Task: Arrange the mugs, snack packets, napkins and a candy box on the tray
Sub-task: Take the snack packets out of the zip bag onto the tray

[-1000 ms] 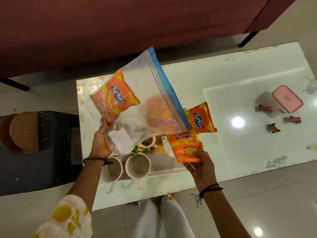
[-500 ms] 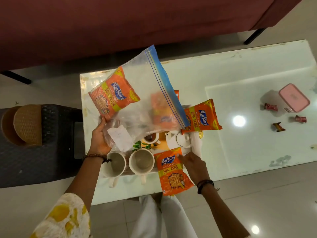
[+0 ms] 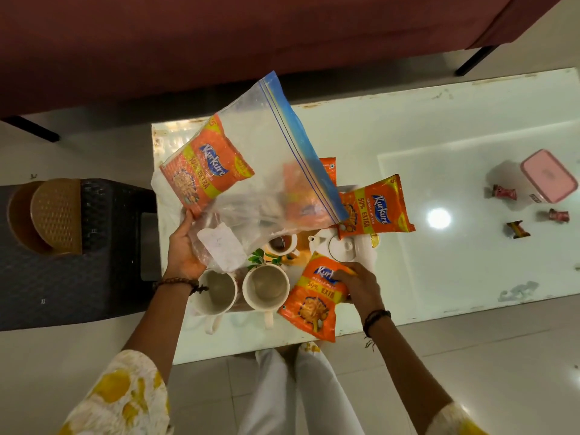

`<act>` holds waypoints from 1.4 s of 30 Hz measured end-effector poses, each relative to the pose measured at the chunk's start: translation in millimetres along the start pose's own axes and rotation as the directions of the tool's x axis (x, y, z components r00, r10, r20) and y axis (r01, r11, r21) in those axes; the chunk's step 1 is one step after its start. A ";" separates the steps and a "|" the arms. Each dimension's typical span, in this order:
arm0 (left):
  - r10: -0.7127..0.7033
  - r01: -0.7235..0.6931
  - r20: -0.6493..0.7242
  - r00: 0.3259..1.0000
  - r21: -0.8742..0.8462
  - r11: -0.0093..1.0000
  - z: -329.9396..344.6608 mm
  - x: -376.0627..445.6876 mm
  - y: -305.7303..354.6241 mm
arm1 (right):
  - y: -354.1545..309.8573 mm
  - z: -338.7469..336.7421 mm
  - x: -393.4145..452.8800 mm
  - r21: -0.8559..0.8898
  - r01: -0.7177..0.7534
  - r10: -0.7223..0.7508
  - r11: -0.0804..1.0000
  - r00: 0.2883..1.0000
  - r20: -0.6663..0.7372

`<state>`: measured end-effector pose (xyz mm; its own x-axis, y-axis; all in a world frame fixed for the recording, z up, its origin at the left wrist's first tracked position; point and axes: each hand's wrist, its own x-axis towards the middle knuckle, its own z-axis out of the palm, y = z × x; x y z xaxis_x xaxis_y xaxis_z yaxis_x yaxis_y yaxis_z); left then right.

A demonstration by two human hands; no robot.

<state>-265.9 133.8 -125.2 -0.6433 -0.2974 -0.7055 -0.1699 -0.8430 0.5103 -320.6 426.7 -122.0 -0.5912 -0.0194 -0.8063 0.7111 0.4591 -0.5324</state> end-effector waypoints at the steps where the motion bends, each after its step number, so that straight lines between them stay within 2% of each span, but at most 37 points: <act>1: 0.001 -0.001 0.002 1.000 -0.008 1.000 1.0 -0.2 -0.2 | 2.0 -4.5 -6.1 0.059 0.021 -0.017 0.998 0.998 -0.067; 4: 0.023 -0.023 0.003 1.000 -0.038 0.999 2.3 0.9 -1.6 | 10.6 -16.5 -24.7 0.245 0.044 0.011 0.969 0.976 -0.219; 7: 0.020 -0.020 0.007 1.000 -0.036 0.999 4.4 2.1 -2.7 | 17.9 -19.5 -44.5 0.489 0.111 0.078 0.865 0.934 -0.350; 9: 0.030 -0.030 -0.009 1.000 -0.043 0.999 5.6 3.4 -3.6 | 18.3 -14.3 -54.4 0.578 0.140 0.126 0.804 0.910 -0.396; 15: 0.023 -0.024 -0.011 1.000 -0.066 0.998 13.2 3.7 -6.2 | 18.2 30.8 -60.6 0.794 -0.016 0.296 0.608 0.932 -0.208; 19: 0.004 -0.004 0.025 1.000 -0.018 1.000 16.5 4.6 -4.1 | 16.4 55.4 -62.9 0.913 -0.130 0.392 0.386 0.919 -0.035; 24: -0.020 0.020 0.053 0.998 -0.007 1.000 16.8 7.2 -2.5 | 29.0 75.8 -67.0 0.883 -0.243 0.469 0.401 0.883 0.030; 28: -0.047 0.047 0.071 0.996 -0.008 0.999 15.5 8.9 -2.4 | 41.5 86.7 -71.9 0.908 -0.259 0.511 0.329 0.857 0.059; 33: -0.043 0.043 0.073 0.996 0.008 0.999 16.4 9.2 -4.8 | 49.8 89.0 -76.6 0.847 -0.357 0.574 0.393 0.816 0.077; 34: -0.048 0.048 0.076 0.996 0.006 0.999 16.7 9.0 -4.7 | 51.1 87.2 -77.2 0.819 -0.368 0.597 0.439 0.802 0.041; 36: -0.060 0.060 0.089 0.994 0.004 0.998 16.9 8.8 -3.0 | 47.1 81.0 -79.7 0.730 -0.391 0.667 0.561 0.736 -0.119; 37: -0.067 0.066 0.093 0.993 0.006 0.998 16.9 9.0 -1.7 | 42.8 75.9 -79.8 0.708 -0.348 0.659 0.615 0.721 -0.217; 39: -0.078 0.078 0.085 0.993 0.009 0.997 17.0 9.0 0.1 | 21.7 61.2 -78.7 0.716 -0.153 0.533 0.682 0.774 -0.342; 41: -0.085 0.084 0.063 0.994 0.018 0.996 17.1 8.8 1.3 | -10.0 40.2 -77.0 0.655 0.116 0.258 0.746 0.857 -0.446; 42: -0.091 0.089 0.058 0.994 0.030 0.996 17.7 8.4 1.6 | -28.6 29.1 -76.0 0.576 0.251 0.076 0.778 0.872 -0.483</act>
<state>-284.7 137.9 -121.5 -0.6677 -0.1928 -0.7190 -0.2491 -0.8523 0.4599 -285.0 389.3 -53.0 -0.6452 0.4475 -0.6192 0.6237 -0.1595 -0.7652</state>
